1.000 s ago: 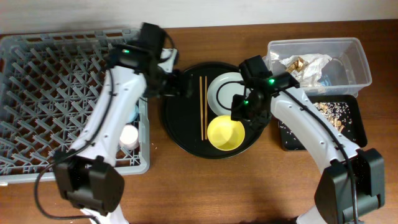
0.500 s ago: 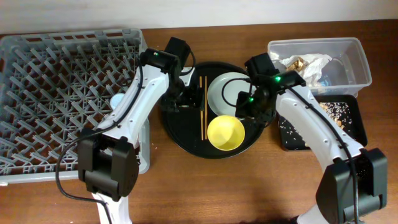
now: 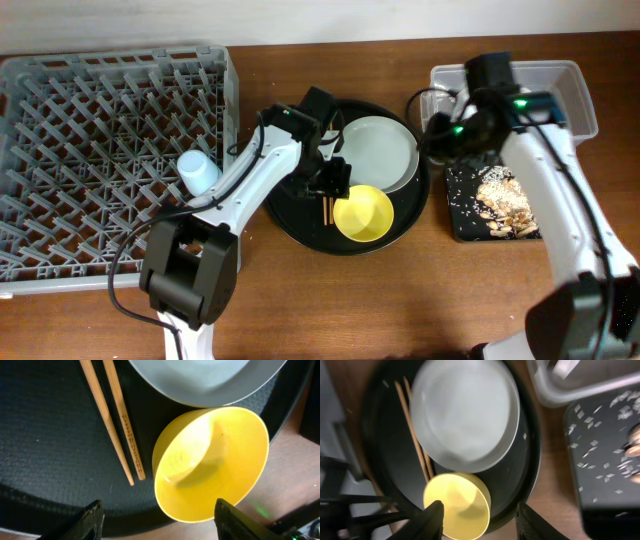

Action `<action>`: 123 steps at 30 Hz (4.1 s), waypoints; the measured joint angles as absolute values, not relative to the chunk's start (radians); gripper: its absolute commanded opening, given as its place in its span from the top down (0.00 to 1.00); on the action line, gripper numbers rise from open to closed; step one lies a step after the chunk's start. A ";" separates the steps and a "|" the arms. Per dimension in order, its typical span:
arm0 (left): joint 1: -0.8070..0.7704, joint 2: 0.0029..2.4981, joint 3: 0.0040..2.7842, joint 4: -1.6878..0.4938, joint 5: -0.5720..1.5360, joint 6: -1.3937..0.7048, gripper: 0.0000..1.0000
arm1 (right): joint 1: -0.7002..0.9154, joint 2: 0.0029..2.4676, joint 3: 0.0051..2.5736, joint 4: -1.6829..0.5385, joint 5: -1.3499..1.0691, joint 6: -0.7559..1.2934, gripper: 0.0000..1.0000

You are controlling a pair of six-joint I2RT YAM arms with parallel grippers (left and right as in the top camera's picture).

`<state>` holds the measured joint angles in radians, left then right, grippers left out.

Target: Sort waste into correct bins and load items into the dishwasher rack

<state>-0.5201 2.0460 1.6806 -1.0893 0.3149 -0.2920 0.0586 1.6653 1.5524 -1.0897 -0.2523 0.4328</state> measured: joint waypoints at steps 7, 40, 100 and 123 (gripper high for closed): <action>-0.577 2.046 1.607 -1.013 0.288 -0.315 0.37 | -0.033 1.636 1.569 -1.128 -0.252 0.411 0.36; -0.604 2.122 1.663 -1.052 0.205 -0.352 0.99 | -0.043 1.193 1.588 -1.176 0.053 0.407 0.01; -0.089 1.993 2.197 -1.193 -0.825 -0.284 0.99 | -0.043 1.459 1.587 -1.146 0.169 0.498 0.02; -0.217 2.247 2.205 -0.668 -1.146 0.076 0.99 | -0.043 1.459 1.587 -1.145 0.169 0.498 0.02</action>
<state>-0.2173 2.2471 2.2047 -0.6678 -1.1458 0.0761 -0.0433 1.4590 1.5867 -1.1446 0.1688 0.4976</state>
